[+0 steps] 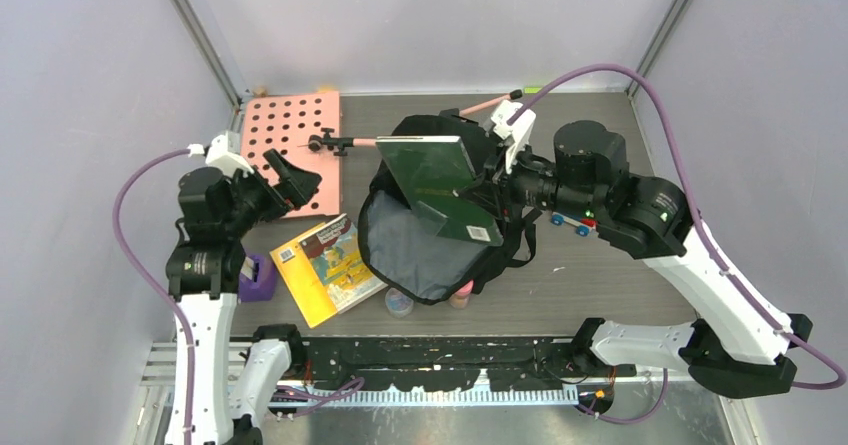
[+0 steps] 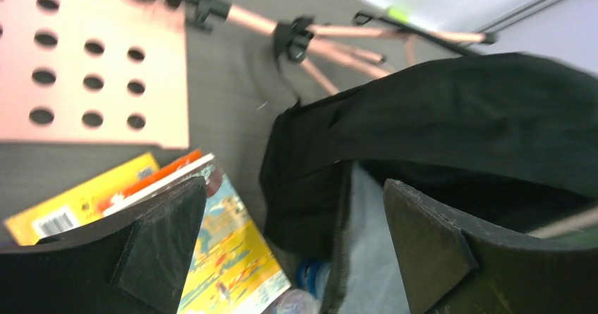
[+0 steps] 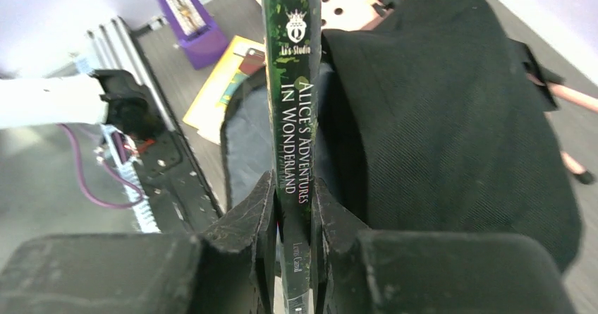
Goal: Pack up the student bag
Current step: Place the book in the student bag.
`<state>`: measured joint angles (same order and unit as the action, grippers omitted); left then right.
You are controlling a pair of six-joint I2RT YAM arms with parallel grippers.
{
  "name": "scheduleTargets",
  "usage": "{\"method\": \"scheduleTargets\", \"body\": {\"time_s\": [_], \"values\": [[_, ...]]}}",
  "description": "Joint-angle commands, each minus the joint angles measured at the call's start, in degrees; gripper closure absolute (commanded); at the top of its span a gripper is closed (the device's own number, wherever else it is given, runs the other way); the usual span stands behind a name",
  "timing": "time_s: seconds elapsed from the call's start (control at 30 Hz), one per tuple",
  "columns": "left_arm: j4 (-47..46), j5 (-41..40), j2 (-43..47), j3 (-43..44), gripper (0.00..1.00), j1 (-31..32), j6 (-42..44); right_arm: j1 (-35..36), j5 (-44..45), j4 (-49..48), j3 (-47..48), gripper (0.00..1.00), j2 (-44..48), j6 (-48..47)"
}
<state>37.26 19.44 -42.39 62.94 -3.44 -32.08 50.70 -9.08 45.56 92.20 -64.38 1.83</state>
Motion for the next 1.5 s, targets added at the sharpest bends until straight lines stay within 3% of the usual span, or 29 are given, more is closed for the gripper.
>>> {"method": "scheduleTargets", "body": {"time_s": [0.0, 0.17, 0.43, 1.0, 1.47], "values": [[2.78, -3.68, -0.07, -3.17, 0.0, -0.07, 1.98, 0.98, 6.89, 1.83, 6.42, 0.99, 0.49, -8.43], [3.86, -5.05, 0.87, -5.84, 0.0, -0.03, 3.33, 2.68, 12.53, 4.03, 8.05, 0.99, -1.48, -13.26], [6.16, -4.57, 2.75, -12.4, 0.0, 0.0, 2.99, 10.26, 32.29, 8.25, 8.23, 1.0, -7.79, -21.33], [5.47, -2.74, 5.1, -20.62, 0.0, -0.04, 0.77, 12.67, 36.35, 15.86, 4.72, 1.0, -14.03, -17.52], [3.9, -0.95, 5.99, -24.49, 0.0, -0.01, -1.25, 11.57, 41.62, 9.3, 2.0, 0.97, -24.18, -21.33]]}}
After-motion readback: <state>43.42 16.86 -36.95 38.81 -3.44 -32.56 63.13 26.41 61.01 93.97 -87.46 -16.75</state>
